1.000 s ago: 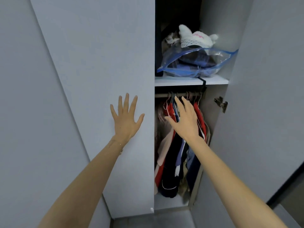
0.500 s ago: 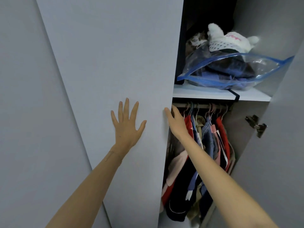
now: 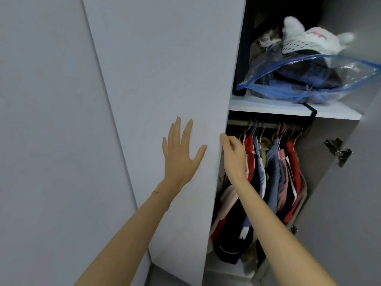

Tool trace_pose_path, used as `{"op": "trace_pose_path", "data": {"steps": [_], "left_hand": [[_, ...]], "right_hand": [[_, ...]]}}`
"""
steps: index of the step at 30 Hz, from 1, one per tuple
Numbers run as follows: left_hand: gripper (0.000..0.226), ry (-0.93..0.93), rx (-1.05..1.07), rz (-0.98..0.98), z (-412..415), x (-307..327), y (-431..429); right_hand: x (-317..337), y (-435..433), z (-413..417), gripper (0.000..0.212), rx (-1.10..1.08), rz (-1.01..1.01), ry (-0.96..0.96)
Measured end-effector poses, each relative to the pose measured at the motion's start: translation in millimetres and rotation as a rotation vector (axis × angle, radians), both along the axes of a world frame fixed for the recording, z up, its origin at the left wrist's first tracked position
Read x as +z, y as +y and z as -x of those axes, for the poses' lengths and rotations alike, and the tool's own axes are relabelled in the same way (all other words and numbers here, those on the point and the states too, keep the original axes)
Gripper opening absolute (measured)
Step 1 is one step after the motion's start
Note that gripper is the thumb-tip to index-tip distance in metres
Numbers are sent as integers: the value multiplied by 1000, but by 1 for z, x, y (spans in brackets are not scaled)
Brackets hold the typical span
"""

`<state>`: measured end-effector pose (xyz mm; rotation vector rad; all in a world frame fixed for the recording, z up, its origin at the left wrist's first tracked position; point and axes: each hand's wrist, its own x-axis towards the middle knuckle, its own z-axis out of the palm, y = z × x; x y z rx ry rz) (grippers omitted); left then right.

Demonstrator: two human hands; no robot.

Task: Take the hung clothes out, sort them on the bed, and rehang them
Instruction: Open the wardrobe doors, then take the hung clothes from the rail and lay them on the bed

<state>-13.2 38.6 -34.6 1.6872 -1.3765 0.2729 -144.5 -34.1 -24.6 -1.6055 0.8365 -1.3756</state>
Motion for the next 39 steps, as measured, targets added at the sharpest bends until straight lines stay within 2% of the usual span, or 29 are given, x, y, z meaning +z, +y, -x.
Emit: {"op": "trace_pose_path", "data": {"steps": [5,8,9,12,17,24,28,34,39], "left_hand": [[68,127,-84,29,10,3,64],[67,204,-123,18,4,-1,106],[67,230,-138,12,2,-3,120],[65,292,-175,-22,-4,-5,159],[65,346,-195,-46,-17,-1,212],[64,466,-143,-47,-34,2,258],[59,454,-55,18,-45,5,274],[45,470,84,112,-67,-8,285],[39,497,231,164,-77,-9,288]], "right_hand": [[-4,74,3,42,1,-58,-54],[-5,116,-2,71,2,-78,-56],[-4,131,-4,71,-5,-90,-55],[-1,174,-14,39,17,-126,-77],[-3,231,-36,33,157,-167,-63],[-18,269,-38,48,416,-240,201],[-35,278,-22,45,333,-205,320],[-44,273,19,45,223,-38,444],[-51,262,36,51,123,212,682]]}}
